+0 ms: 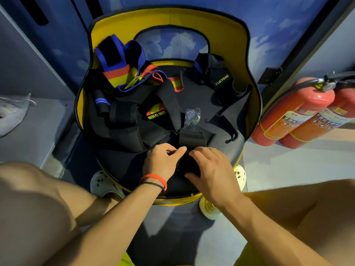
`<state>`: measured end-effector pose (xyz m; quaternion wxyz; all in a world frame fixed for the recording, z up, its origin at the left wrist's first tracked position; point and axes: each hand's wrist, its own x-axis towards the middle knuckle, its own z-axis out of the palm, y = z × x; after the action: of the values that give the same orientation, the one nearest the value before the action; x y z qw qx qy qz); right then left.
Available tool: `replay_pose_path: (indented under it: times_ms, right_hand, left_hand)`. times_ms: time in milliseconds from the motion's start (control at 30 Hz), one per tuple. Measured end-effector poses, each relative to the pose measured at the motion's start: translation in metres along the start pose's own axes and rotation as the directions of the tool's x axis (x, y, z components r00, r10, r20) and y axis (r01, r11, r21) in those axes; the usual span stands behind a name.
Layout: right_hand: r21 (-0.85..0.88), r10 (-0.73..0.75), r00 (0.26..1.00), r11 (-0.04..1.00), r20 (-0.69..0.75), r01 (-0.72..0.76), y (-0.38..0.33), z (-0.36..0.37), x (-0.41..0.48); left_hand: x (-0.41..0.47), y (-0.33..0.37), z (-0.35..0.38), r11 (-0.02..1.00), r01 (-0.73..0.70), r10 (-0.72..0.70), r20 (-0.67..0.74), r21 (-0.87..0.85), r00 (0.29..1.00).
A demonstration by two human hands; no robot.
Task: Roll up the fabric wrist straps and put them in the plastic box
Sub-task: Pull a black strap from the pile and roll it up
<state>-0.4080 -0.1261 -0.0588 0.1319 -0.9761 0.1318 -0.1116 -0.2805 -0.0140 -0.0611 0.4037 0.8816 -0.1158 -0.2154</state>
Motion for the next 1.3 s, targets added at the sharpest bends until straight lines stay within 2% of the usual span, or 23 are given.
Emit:
replay_pose_path:
  times_ms: [133, 233, 333, 467, 600, 667, 800, 933, 1033, 1133, 1300]
  right_hand:
    - [-0.009, -0.015, 1.0, 1.0, 0.016, 0.015, 0.0, 0.004, -0.003]
    - [0.016, -0.045, 0.999, 0.999, 0.006, 0.045, 0.001, 0.003, -0.003]
    - [0.035, -0.047, 0.999, 0.998, 0.005, 0.047, 0.001, 0.002, -0.005]
    - [0.08, -0.033, 0.999, 0.996, -0.008, 0.034, 0.003, 0.003, -0.004]
    - [0.128, 0.028, 1.0, 0.991, 0.015, -0.029, 0.006, 0.007, -0.002]
    - [0.192, 0.075, 0.996, 0.978, 0.053, -0.084, 0.007, 0.006, 0.0]
    - [0.328, 0.119, 0.986, 0.933, 0.112, -0.15, 0.014, 0.005, 0.01]
    - [0.333, 0.167, 0.977, 0.921, 0.133, -0.203, 0.018, 0.007, 0.019]
    - [0.271, 0.214, 0.965, 0.93, 0.154, -0.25, 0.021, 0.007, 0.026]
    - [0.314, 0.249, 0.949, 0.901, 0.192, -0.3, 0.024, 0.003, 0.038]
    - [0.325, 0.24, 0.964, 0.908, 0.118, -0.266, 0.029, -0.003, 0.039]
  left_hand:
    - [0.018, 0.011, -0.001, 0.987, 0.062, -0.051, 0.075, -0.148, 0.996]
    - [0.029, 0.019, 0.002, 0.971, 0.128, -0.111, 0.092, -0.202, 0.99]
    - [0.036, 0.027, 0.007, 0.957, 0.14, -0.104, 0.148, -0.253, 0.983]
    - [0.042, 0.037, 0.006, 0.889, 0.194, -0.126, 0.187, -0.416, 0.974]
    - [0.052, 0.038, 0.008, 0.931, 0.091, -0.08, 0.046, -0.353, 0.996]
    - [0.055, 0.035, 0.004, 0.94, 0.093, -0.095, 0.011, -0.328, 0.995]
    - [0.051, 0.023, -0.001, 0.939, 0.154, -0.144, 0.058, -0.307, 0.988]
    - [0.025, 0.016, -0.004, 0.964, 0.113, -0.089, 0.106, -0.239, 0.99]
    - [0.014, 0.01, -0.009, 0.928, 0.163, -0.095, 0.209, -0.336, 0.973]
    - [0.008, 0.007, -0.015, 0.874, 0.24, -0.098, 0.331, -0.422, 0.938]
    - [-0.001, 0.008, -0.018, 0.908, 0.167, -0.06, 0.274, -0.384, 0.96]
